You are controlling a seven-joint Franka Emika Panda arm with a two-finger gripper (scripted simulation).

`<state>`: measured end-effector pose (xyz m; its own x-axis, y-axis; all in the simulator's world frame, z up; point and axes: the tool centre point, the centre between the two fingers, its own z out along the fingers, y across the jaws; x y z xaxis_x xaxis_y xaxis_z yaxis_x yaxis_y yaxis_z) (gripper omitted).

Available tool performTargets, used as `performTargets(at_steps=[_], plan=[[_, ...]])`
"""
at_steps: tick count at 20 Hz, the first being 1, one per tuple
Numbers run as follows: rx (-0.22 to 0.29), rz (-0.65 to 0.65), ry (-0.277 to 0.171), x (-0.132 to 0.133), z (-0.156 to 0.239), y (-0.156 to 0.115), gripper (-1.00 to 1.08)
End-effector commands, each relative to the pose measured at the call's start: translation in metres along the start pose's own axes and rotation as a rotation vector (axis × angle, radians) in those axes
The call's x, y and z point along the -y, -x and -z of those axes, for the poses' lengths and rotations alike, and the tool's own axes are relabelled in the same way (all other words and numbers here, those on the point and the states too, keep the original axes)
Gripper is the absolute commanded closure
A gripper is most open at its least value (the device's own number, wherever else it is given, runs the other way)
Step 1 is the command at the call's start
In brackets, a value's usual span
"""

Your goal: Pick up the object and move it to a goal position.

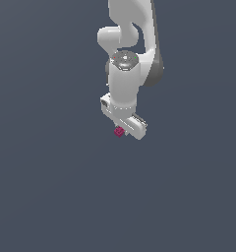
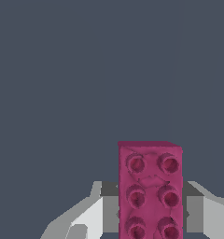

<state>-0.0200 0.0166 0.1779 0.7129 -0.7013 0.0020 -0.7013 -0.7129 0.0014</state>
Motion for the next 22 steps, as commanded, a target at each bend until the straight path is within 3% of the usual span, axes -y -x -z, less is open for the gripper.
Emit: performTargets(at_steps=[1,13,22], plan=[[0.000,-0.001,0.001,0.015,0.023,0.000,1.08],[0.001,0.000,0.000,0.079,0.114,-0.003,1.08],[0.002,0.001,-0.001,0.107,0.151,-0.006,1.08]])
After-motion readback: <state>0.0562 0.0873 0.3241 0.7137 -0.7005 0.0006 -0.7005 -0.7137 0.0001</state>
